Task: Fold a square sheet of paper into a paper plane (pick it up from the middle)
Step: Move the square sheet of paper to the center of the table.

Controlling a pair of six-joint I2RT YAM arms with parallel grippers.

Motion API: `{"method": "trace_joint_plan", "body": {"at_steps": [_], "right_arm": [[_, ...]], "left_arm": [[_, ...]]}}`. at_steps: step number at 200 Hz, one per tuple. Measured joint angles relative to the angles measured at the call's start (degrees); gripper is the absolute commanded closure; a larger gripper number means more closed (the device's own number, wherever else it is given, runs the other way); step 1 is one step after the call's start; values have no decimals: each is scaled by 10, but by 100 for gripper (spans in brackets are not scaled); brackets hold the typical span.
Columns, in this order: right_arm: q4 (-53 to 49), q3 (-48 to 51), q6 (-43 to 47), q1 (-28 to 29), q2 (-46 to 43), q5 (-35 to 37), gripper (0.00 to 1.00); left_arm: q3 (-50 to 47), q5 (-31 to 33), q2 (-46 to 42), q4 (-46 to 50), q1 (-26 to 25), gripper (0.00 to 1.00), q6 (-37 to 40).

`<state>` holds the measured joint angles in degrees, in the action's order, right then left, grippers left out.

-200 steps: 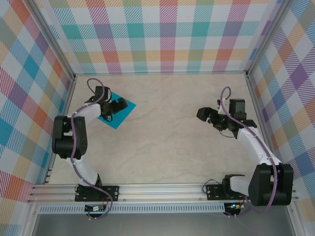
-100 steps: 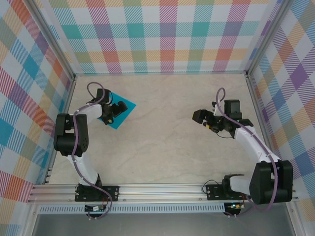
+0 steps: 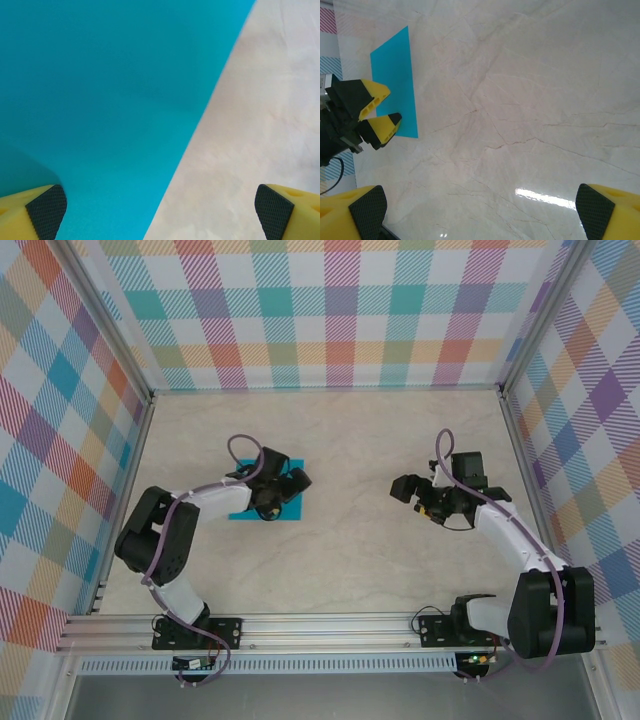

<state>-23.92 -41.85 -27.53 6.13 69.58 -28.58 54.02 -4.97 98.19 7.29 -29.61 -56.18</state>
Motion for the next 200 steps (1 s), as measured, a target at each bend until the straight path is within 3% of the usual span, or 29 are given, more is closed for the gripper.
{"method": "trace_joint_plan", "body": {"at_steps": [36,72,94,127,170,200], "right_arm": [[-18,7,-6,3,-3,4,0],[-19,3,-16,18,-3,-11,0],[-18,-30,-27,62,28,-9,3],[0,-128,-60,171,138,23,8],[-2,-286,-88,275,310,69,15],[-25,-383,-100,315,410,100,18]], "left_arm": [[5,24,5,-15,-92,0,-72],[4,88,-62,50,-129,0,-79],[-28,158,-194,89,-130,0,-67],[-105,234,-384,120,-107,0,-31],[-203,267,-505,155,-69,0,11],[-236,264,-562,167,-58,0,38]]}}
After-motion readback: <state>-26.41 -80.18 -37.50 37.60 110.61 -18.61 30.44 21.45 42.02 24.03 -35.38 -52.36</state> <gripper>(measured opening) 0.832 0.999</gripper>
